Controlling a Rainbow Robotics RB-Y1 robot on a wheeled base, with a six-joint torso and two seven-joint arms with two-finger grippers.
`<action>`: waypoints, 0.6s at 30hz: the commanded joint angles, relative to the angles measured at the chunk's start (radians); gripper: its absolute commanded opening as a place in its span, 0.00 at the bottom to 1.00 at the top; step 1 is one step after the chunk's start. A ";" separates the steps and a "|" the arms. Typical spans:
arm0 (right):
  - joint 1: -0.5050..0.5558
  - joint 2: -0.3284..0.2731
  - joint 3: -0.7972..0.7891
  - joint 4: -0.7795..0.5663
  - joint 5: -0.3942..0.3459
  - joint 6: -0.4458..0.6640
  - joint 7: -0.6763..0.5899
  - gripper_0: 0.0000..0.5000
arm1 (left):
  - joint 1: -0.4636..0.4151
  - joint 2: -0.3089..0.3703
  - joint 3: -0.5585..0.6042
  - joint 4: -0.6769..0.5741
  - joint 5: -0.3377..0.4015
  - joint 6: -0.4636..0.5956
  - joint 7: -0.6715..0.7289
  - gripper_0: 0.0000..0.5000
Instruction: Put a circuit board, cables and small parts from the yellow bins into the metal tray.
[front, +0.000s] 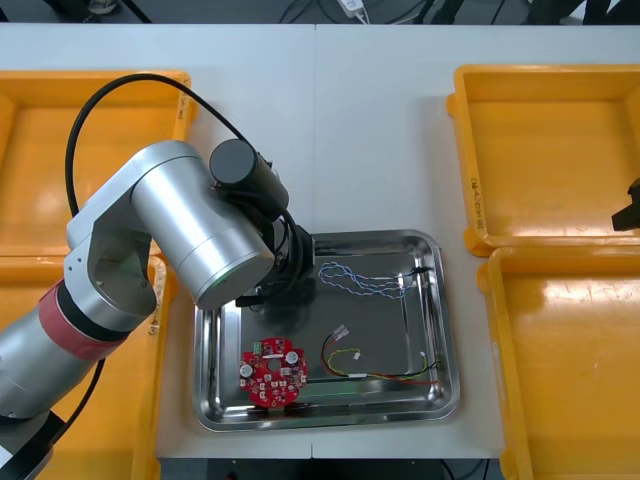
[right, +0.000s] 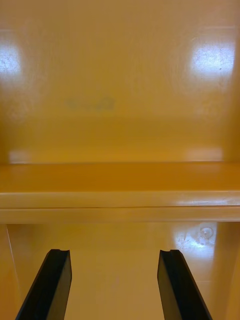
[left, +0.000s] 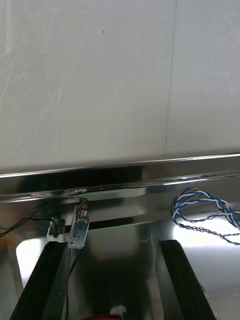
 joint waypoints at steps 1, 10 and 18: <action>0.006 -0.047 -0.036 -0.023 0.008 0.006 0.009 1.00 | -0.042 0.039 0.031 -0.048 0.079 -0.012 0.065 1.00; 0.006 -0.047 -0.036 -0.023 0.008 0.006 0.009 1.00 | -0.131 0.135 0.079 -0.048 0.232 -0.012 0.066 1.00; 0.006 -0.047 -0.036 -0.023 0.008 0.006 0.009 1.00 | -0.210 0.243 0.151 -0.062 0.381 0.025 0.062 1.00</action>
